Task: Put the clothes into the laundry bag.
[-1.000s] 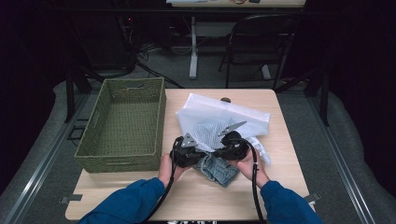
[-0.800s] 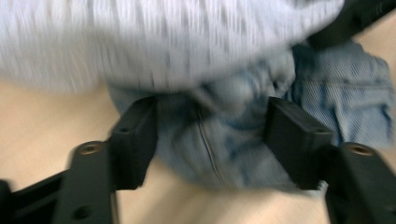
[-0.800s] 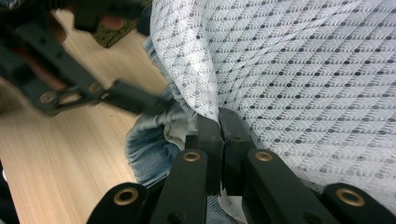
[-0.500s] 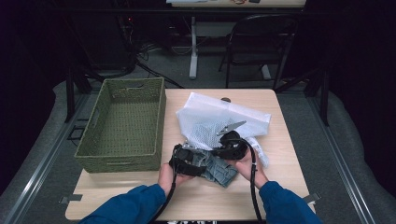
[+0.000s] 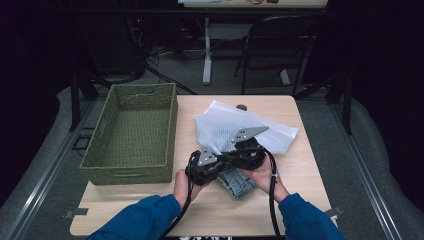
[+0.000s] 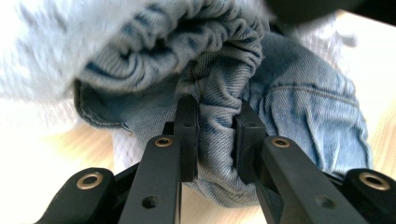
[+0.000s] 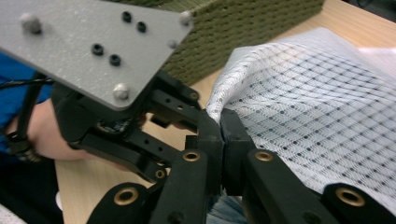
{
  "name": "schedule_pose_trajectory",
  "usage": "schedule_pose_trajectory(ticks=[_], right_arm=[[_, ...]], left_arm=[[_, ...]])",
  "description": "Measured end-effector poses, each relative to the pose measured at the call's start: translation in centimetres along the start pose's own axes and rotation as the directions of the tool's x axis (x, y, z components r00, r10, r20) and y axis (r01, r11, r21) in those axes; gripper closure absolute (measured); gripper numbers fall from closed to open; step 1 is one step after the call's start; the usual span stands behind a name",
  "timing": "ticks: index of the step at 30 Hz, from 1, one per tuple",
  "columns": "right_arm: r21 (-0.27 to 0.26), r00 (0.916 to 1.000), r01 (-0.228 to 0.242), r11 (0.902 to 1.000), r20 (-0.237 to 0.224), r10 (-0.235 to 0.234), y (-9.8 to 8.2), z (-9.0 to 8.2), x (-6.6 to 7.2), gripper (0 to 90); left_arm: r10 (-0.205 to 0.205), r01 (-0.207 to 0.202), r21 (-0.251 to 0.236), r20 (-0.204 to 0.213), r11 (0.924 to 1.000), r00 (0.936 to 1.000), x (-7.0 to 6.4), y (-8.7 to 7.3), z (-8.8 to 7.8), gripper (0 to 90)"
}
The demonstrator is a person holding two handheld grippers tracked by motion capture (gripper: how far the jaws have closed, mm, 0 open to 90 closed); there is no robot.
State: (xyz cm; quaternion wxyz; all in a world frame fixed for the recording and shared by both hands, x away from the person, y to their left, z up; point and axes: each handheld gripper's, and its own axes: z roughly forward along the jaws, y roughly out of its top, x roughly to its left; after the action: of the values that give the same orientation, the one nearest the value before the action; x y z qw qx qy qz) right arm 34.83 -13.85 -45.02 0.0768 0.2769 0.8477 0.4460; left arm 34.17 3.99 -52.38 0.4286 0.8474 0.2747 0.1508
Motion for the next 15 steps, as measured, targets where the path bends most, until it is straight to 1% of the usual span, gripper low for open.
schedule_pose_trajectory(ticks=[1,2,3,4,6,7,9,10,11,12,13,15], right_arm=[[0.003,1.0000,0.003,1.0000,-0.002,-0.003,0.0,0.1,0.0,89.4],[-0.001,1.0000,0.004,1.0000,-0.005,-0.005,0.0,0.2,0.0,89.4],[-0.008,0.9999,0.009,0.9999,-0.008,-0.009,0.1,0.2,0.1,89.4],[-0.013,0.9998,0.013,0.9998,-0.017,-0.014,0.2,0.2,0.1,89.4],[0.009,0.9997,0.016,0.9998,-0.018,-0.016,0.1,0.0,0.1,89.4],[0.026,0.9998,0.004,0.9997,-0.022,-0.003,-0.1,-0.1,-0.1,89.4],[0.085,0.9997,-0.020,0.9962,-0.011,0.021,-0.9,-0.2,-0.8,89.5],[0.129,0.9988,-0.042,0.9908,-0.020,0.045,-1.4,-0.1,-1.3,89.4],[0.157,0.9985,-0.052,0.9862,-0.011,0.054,-1.9,0.0,-1.6,89.5],[0.174,0.9985,-0.055,0.9833,0.014,0.053,-2.3,-0.1,-1.8,89.5],[0.189,0.9978,-0.063,0.9799,0.032,0.058,-2.6,-0.2,-2.1,89.5],[0.182,0.9946,-0.094,0.9788,0.061,0.084,-2.8,-0.6,-2.7,89.5]], left_arm=[[-0.001,0.001,-0.002,0.011,1.0000,0.9999,0.0,0.0,0.1,75.7],[0.009,-0.009,-0.005,0.021,0.9999,0.9997,0.1,0.0,0.2,75.7],[0.009,-0.009,-0.007,0.019,0.9999,0.9998,0.1,0.0,0.2,75.6],[-0.001,0.001,-0.013,0.019,0.9999,0.9998,0.2,0.1,0.1,75.6],[-0.033,0.033,-0.033,0.015,0.9989,0.9993,0.9,0.3,-0.3,75.6],[-0.049,0.049,-0.048,0.009,0.9977,0.9988,1.4,0.5,-0.6,75.8],[-0.082,0.082,-0.063,-0.001,0.9947,0.9967,2.4,0.8,-1.2,76.3],[-0.100,0.099,-0.075,-0.011,0.9923,0.9949,2.8,0.8,-1.4,77.1],[-0.118,0.117,-0.083,-0.005,0.9896,0.9930,3.2,0.8,-1.6,77.6],[-0.121,0.120,-0.074,0.000,0.9900,0.9927,3.3,0.8,-1.5,77.5],[-0.115,0.115,-0.071,-0.005,0.9909,0.9933,3.3,0.8,-1.4,77.4],[-0.105,0.105,-0.055,0.000,0.9929,0.9944,3.0,0.7,-1.0,77.3]])
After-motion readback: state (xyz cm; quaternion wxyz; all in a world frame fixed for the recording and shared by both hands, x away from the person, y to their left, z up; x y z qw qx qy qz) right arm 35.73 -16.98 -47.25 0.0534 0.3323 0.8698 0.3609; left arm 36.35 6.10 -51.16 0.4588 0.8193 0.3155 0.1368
